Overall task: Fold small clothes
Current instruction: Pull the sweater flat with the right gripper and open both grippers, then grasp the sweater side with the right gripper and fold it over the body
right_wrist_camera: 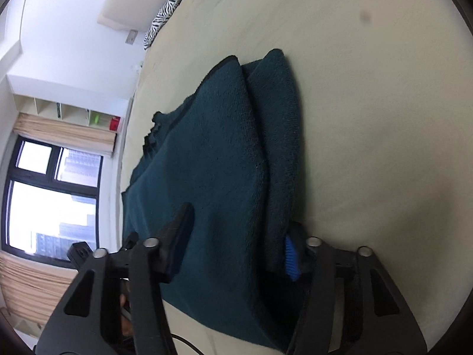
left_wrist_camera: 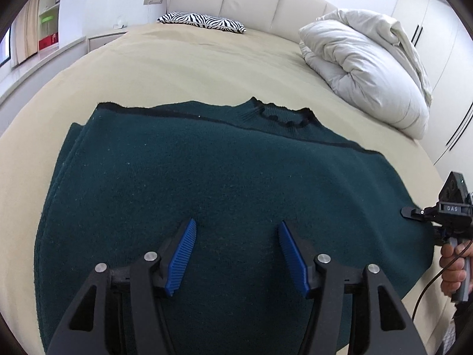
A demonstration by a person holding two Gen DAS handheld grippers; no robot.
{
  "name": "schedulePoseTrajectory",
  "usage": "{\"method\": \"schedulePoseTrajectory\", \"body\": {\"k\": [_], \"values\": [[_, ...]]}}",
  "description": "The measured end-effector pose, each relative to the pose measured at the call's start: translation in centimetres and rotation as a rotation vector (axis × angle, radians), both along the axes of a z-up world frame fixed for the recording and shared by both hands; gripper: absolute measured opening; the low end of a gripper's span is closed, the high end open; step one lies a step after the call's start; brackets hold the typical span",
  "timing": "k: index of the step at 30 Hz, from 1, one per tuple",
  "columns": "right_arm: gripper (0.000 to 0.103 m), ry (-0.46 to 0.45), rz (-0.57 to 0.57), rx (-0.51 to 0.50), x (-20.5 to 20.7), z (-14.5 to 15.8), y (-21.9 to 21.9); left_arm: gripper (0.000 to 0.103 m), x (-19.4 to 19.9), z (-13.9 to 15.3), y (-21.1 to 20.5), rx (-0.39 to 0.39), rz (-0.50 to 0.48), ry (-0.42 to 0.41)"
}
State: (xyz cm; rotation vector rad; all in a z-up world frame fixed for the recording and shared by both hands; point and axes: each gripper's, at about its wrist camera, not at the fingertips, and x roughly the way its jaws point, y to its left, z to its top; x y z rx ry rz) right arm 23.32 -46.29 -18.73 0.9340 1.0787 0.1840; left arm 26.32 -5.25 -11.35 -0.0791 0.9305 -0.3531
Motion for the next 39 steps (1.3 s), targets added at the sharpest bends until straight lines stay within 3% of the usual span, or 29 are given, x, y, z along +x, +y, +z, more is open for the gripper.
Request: {"method": "schedulePoseTrajectory", "body": {"k": [3,10,15,20,23,25,27,29,31,34,37,39], "values": [[0.018,0.007,-0.011,-0.008,0.1,-0.4,0.2,0.062,0.1,-0.2,-0.2,0.015,0.000,0.003],[0.013,-0.017,-0.081,-0.064,-0.3,-0.2,1.3,0.062,0.2,-0.4,-0.1,0.023,-0.006,0.005],[0.012,-0.011,-0.095,-0.221,0.0,2.1,3.3,0.062,0.2,-0.6,0.2,0.008,-0.015,-0.002],[0.012,-0.021,-0.068,-0.427,0.5,6.3,6.9,0.062,0.3,-0.7,1.0,-0.045,-0.026,0.008],[0.012,-0.043,-0.006,-0.553,1.9,9.5,11.2,0.062,0.5,-0.4,1.9,-0.102,-0.035,0.022],[0.012,-0.074,0.055,-0.605,3.0,11.2,15.0,0.055,0.3,-0.1,3.3,-0.167,-0.019,0.038],[0.012,-0.119,0.170,-0.672,4.0,12.6,20.4,0.054,0.0,0.4,6.2,-0.261,0.039,0.048],[0.012,-0.159,0.267,-0.673,5.0,13.0,25.4,0.054,-0.3,0.7,9.4,-0.334,0.106,0.044],[0.012,-0.198,0.411,-0.661,5.6,12.3,30.7,0.055,-0.3,0.6,11.6,-0.394,0.137,0.062],[0.012,-0.175,0.537,-0.665,6.4,9.4,35.7,0.059,0.1,0.6,13.2,-0.432,0.147,0.085],[0.013,-0.176,0.548,-0.712,6.8,7.2,37.6,0.061,0.6,0.3,12.7,-0.446,0.130,0.111],[0.018,-0.199,0.506,-0.636,6.6,7.5,36.7,0.062,0.9,0.2,11.9,-0.451,0.119,0.123]]}}
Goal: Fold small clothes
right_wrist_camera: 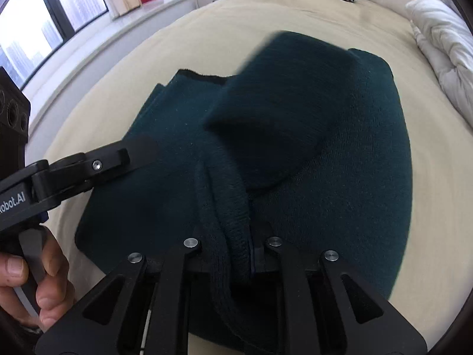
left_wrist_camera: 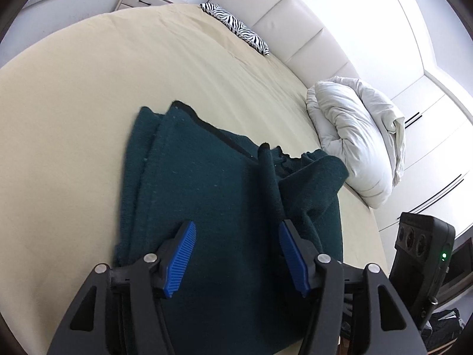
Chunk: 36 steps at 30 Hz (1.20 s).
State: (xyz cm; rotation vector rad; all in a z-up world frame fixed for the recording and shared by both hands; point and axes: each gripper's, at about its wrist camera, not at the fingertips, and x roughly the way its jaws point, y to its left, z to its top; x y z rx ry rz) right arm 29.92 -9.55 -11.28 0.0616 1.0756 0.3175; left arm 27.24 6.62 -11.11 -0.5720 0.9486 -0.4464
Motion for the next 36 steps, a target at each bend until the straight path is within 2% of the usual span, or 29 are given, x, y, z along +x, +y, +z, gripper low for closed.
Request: {"method": "schedulePoseTrajectory", "body": {"k": [1,2,3,5,6,9,11,13,19,22,24,27,28,29,32,36], "values": [[0.020,-0.001,-0.001,0.029,-0.2,0.2,-0.4,0.065,0.2,0.0,-0.4,-0.005,-0.008,0.006],[0.026,-0.001,0.011,0.056,-0.4,0.5,-0.8,0.067,0.4,0.0,-1.0,-0.015,-0.017,0.012],[0.039,-0.003,0.029,0.077,-0.8,0.8,-0.9,0.069,0.6,0.1,-1.5,-0.021,-0.024,0.018],[0.057,-0.036,0.063,0.077,-2.2,1.7,-1.2,0.071,1.2,0.2,-2.2,-0.038,-0.033,0.034],[0.061,-0.061,0.083,0.075,-3.4,2.2,-1.7,0.072,1.5,0.1,-2.4,-0.050,-0.037,0.047],[0.061,-0.113,0.141,0.108,-5.6,3.4,-1.7,0.072,2.1,-0.6,-2.2,-0.097,-0.027,0.088],[0.062,-0.167,0.183,0.083,-6.8,3.9,-1.0,0.072,2.4,-0.7,-1.9,-0.130,-0.022,0.109],[0.062,-0.187,0.218,0.056,-7.1,4.0,-0.5,0.072,2.7,-0.6,-1.8,-0.137,-0.035,0.121],[0.063,-0.234,0.328,0.148,-9.4,5.4,-1.6,0.073,3.2,-0.7,-1.6,-0.170,-0.073,0.154],[0.062,-0.252,0.395,0.112,-11.4,6.1,-2.3,0.074,3.3,-0.6,-2.1,-0.164,-0.086,0.162],[0.061,-0.261,0.361,0.168,-11.9,6.5,-3.8,0.076,3.4,-0.5,-2.5,-0.156,-0.093,0.161],[0.062,-0.272,0.165,0.322,-12.5,6.8,-10.0,0.078,3.5,-0.5,-2.8,-0.152,-0.092,0.164],[0.062,-0.246,0.084,0.367,-12.3,6.1,-12.4,0.078,3.5,-0.5,-3.0,-0.148,-0.091,0.165],[0.063,-0.213,0.040,0.367,-12.1,5.3,-13.6,0.078,3.5,-0.5,-3.2,-0.142,-0.090,0.164],[0.063,-0.150,0.068,0.352,-11.3,3.3,-13.0,0.078,3.5,-0.3,-3.7,-0.117,-0.102,0.162],[0.063,-0.185,0.162,0.388,-11.7,3.2,-9.8,0.079,3.6,-0.2,-4.0,-0.074,-0.122,0.161]]}}
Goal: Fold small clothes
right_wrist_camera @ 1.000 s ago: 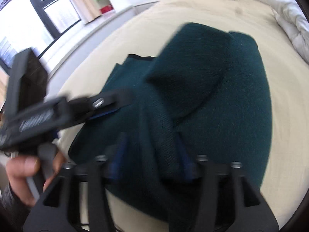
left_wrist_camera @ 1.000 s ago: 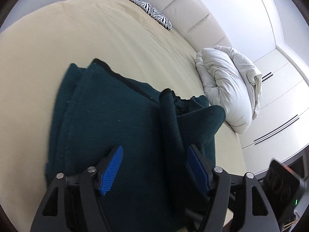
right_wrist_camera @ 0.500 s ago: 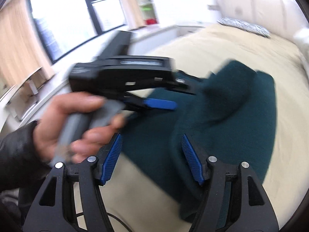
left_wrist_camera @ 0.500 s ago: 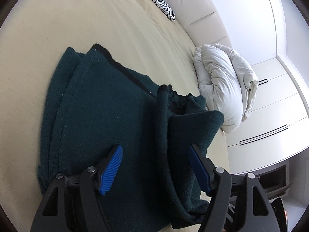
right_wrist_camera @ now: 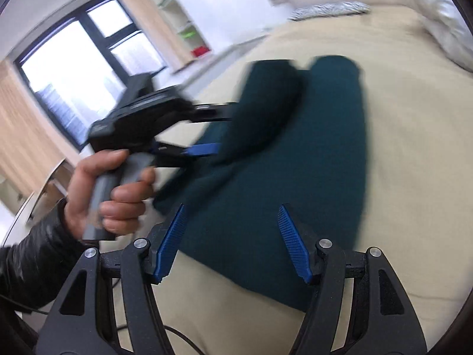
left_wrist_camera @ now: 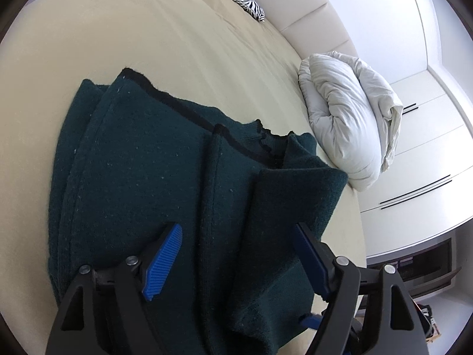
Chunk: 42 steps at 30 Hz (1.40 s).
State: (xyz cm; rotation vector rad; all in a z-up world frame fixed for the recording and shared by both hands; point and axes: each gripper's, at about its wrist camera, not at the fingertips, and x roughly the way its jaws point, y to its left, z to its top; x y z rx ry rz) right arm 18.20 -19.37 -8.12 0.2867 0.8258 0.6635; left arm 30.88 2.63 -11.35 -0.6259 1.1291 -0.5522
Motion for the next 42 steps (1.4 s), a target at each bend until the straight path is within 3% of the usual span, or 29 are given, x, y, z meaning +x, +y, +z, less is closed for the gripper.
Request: {"method": "schedulePoseTrajectory", "body": {"k": [4,10,12,15,18,21,23,26,29,33,35,39,40,42], "values": [[0.063,-0.005,0.071,-0.047,-0.2,-1.2,3.2,0.080,0.1,0.3,-1.2,0.061,-0.036,-0.014],[0.063,0.026,-0.003,0.025,-1.2,-2.7,0.3,0.082,-1.4,2.3,-1.9,0.141,-0.041,-0.127],[0.063,0.046,-0.019,0.042,-1.7,-3.2,-0.7,0.082,-1.8,2.1,-1.7,0.129,-0.036,-0.131],[0.063,0.051,-0.017,0.048,-2.4,-3.8,-0.9,0.083,-2.5,2.5,-1.1,0.050,-0.036,-0.178],[0.063,0.043,-0.011,0.086,-2.6,-3.7,-0.8,0.087,-2.5,2.4,-2.3,0.133,-0.071,-0.211],[0.063,0.030,-0.029,0.108,-2.1,-3.4,-1.1,0.085,-2.0,1.4,-3.8,0.293,-0.093,-0.207],[0.063,0.026,-0.044,0.115,-2.3,-2.9,-1.7,0.083,-1.3,0.5,-2.9,0.269,-0.049,-0.164],[0.063,0.025,-0.048,0.115,-3.3,-2.3,-2.9,0.077,-0.5,-0.5,-1.8,0.208,-0.015,-0.109],[0.063,0.045,-0.068,0.138,-3.8,-2.9,-3.7,0.070,0.0,-1.0,-1.8,0.202,-0.024,-0.075],[0.063,0.049,-0.120,0.174,-4.5,-2.7,-5.4,0.046,-0.2,-1.3,-1.5,0.168,-0.046,-0.018],[0.063,0.033,-0.148,0.173,-4.9,-2.3,-5.9,0.042,-0.3,-1.2,-1.7,0.186,-0.060,-0.010],[0.063,0.006,-0.222,0.120,-4.5,-1.9,-6.8,0.029,-0.4,-0.8,-2.4,0.217,-0.070,-0.020],[0.063,-0.001,-0.248,0.087,-4.4,-1.9,-6.9,0.021,-0.4,-0.7,-2.2,0.219,-0.069,-0.022],[0.063,-0.006,-0.288,0.000,-4.2,-2.0,-6.8,0.015,-0.3,-0.5,-1.9,0.201,-0.073,-0.017]]}}
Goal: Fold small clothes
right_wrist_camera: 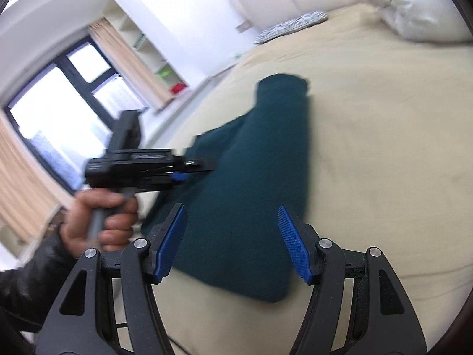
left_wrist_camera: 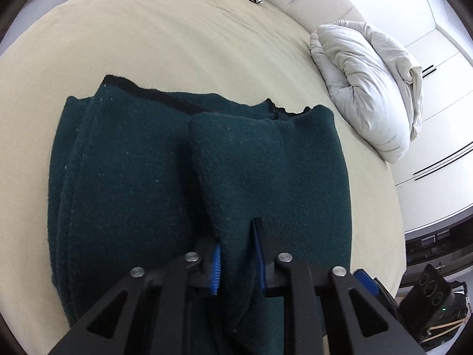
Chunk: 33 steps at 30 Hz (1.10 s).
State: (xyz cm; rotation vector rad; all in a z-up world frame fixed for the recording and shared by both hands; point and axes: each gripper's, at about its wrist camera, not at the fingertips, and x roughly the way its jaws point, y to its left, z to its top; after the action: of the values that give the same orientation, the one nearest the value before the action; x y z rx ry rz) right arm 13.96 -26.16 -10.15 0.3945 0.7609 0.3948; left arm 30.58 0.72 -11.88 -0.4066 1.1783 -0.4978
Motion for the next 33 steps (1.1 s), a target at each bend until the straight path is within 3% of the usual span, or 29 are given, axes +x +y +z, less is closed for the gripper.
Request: {"method": "schedulePoseTrajectory", "body": {"k": [5,11,17,24,27,33], "values": [[0.063,0.023,-0.045,-0.128,0.5,-0.8,0.8,0.013,-0.4,1.2,0.2,-0.024,-0.028,-0.022],[0.063,0.018,-0.016,-0.233,1.4,-1.0,2.9,0.013,-0.1,2.5,1.2,-0.057,-0.024,-0.037],[0.063,0.005,0.015,-0.252,1.9,-0.4,4.5,0.013,0.2,3.2,3.2,-0.108,0.000,-0.036],[0.063,-0.037,0.096,-0.302,3.2,1.0,8.0,0.012,1.2,4.6,6.5,-0.080,0.037,-0.061],[0.063,-0.026,0.139,-0.307,4.3,0.8,9.9,0.013,1.8,4.2,8.0,-0.060,0.046,-0.040],[0.063,0.009,0.214,-0.336,6.0,-0.8,13.8,0.013,2.6,0.6,10.2,-0.045,0.087,0.021]]}}
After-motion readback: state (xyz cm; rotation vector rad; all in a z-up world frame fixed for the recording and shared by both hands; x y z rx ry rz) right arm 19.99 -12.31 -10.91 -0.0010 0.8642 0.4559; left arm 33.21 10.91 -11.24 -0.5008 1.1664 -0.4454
